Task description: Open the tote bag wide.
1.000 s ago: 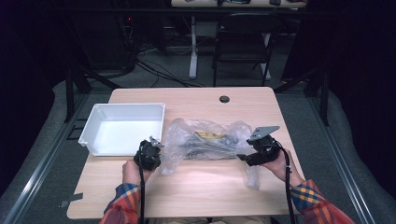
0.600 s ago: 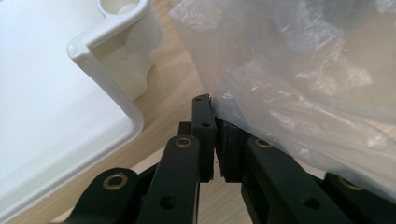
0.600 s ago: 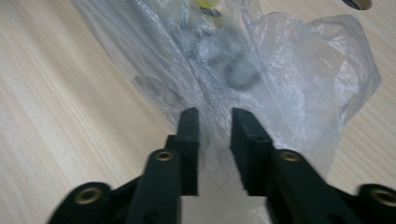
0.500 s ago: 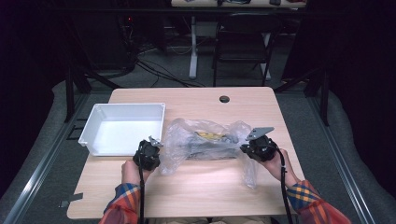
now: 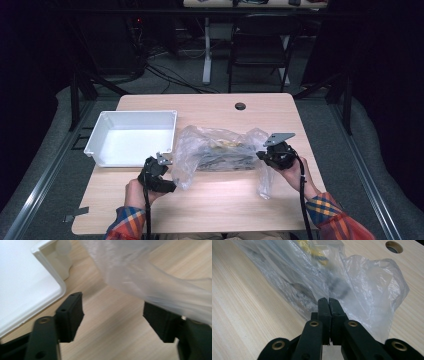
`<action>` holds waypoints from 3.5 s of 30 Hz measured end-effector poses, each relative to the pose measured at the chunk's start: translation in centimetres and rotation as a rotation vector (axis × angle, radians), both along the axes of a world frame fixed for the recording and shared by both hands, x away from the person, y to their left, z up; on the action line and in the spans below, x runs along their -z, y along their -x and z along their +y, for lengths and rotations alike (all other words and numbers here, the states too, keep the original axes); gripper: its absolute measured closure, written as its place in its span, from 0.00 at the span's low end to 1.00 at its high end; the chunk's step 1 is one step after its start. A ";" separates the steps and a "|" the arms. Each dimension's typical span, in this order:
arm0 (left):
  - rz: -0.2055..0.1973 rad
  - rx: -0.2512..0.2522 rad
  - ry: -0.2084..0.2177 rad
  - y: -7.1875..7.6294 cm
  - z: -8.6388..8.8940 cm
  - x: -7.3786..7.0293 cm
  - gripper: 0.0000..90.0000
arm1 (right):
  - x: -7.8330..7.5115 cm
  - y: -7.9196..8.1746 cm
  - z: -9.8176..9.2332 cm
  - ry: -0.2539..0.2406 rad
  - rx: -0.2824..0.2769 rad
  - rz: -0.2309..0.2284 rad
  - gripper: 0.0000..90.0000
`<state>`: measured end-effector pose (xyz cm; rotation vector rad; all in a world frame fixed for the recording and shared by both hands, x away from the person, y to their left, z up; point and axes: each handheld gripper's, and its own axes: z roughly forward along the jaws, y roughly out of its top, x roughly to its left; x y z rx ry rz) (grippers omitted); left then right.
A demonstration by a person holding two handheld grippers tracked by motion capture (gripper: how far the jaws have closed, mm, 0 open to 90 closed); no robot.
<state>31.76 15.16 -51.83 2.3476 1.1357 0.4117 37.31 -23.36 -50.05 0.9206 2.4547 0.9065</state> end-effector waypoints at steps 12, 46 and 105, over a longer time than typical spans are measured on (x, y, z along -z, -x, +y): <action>-0.215 0.069 -0.047 3.0 -3.0 -2.7 0.25 | -0.1 -0.9 0.3 -0.020 0.012 0.014 1.00; 0.001 -0.128 -0.064 -2.5 0.4 2.0 0.85 | 0.7 -2.9 -2.0 -0.049 0.112 0.061 1.00; -0.212 -0.024 -0.137 -5.8 -7.4 -1.3 0.65 | 1.8 -4.7 -1.7 -0.058 0.108 0.151 0.99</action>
